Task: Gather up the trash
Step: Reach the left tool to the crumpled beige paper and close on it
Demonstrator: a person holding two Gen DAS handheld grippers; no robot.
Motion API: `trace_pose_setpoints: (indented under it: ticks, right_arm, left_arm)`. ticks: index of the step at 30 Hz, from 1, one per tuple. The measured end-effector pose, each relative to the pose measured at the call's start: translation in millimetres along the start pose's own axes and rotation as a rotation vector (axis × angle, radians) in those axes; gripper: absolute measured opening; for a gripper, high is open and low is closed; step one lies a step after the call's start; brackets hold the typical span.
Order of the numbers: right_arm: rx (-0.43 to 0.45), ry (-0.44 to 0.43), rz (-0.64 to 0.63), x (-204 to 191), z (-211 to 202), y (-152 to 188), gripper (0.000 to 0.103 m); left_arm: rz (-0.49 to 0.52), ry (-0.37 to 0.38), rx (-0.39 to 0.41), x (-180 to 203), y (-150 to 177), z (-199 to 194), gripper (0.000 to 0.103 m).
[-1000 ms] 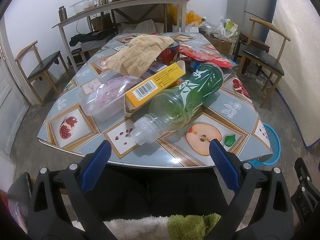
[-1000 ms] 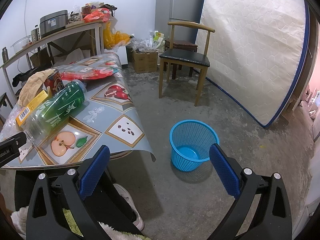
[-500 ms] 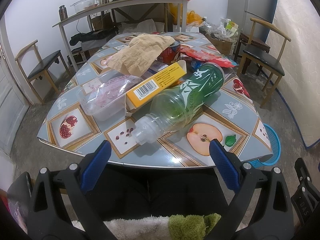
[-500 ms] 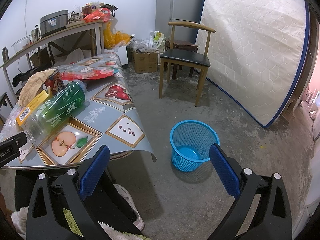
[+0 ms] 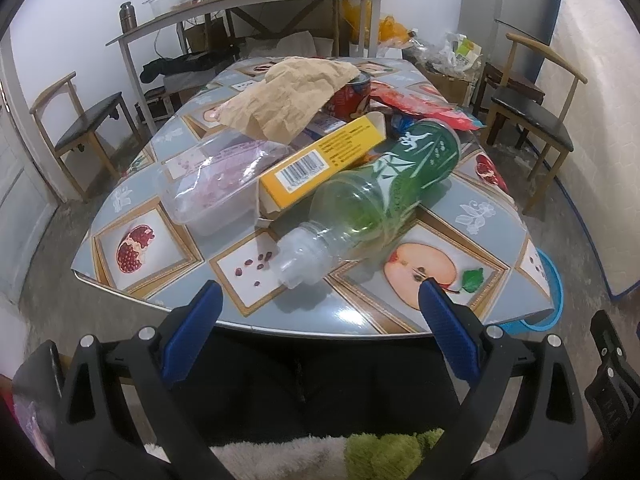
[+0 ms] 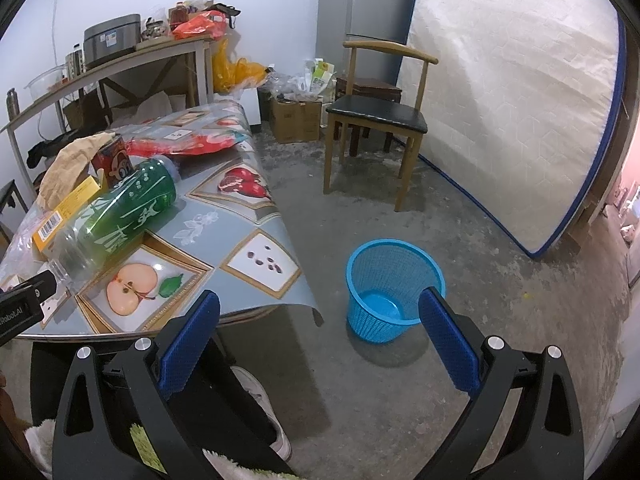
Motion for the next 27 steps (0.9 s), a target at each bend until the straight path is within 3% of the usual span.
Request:
trace_pose_setpoints:
  ticks: [12, 20, 25, 27]
  right_arm:
    - [0.017, -0.078, -0.054, -49.4, 18.9, -33.1, 0.097]
    - [0.032, -0.148, -0.059, -87.6, 34.0, -60.8, 0.097]
    - [0.042, -0.203, -0.079, -108.3, 41.7, -74.4, 0.097]
    - [0.047, -0.23, -0.077, -114.8, 44.5, -80.5, 0.097]
  left_arm:
    - [-0.05, -0.028, 0.054, -46.1, -20.0, 14.1, 0.094]
    - [-0.073, -0.006, 0.093, -94.2, -48.5, 21.3, 0.094]
    - [-0.05, 0.048, 0.139, -118.7, -85.8, 25.6, 0.094]
    - [-0.039, 0.13, 0.159, -126.3, -104.1, 28.3, 0.094]
Point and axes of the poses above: each gripper's, at about its wrist camera, not at the fingertips, and z roughly the way its jaws point, x to its right, y to its underside, the point moved 1 cm from there along z, roughly the way its jaws point, and after that the axes turned 1 degree about x, right-handed, at the moved point
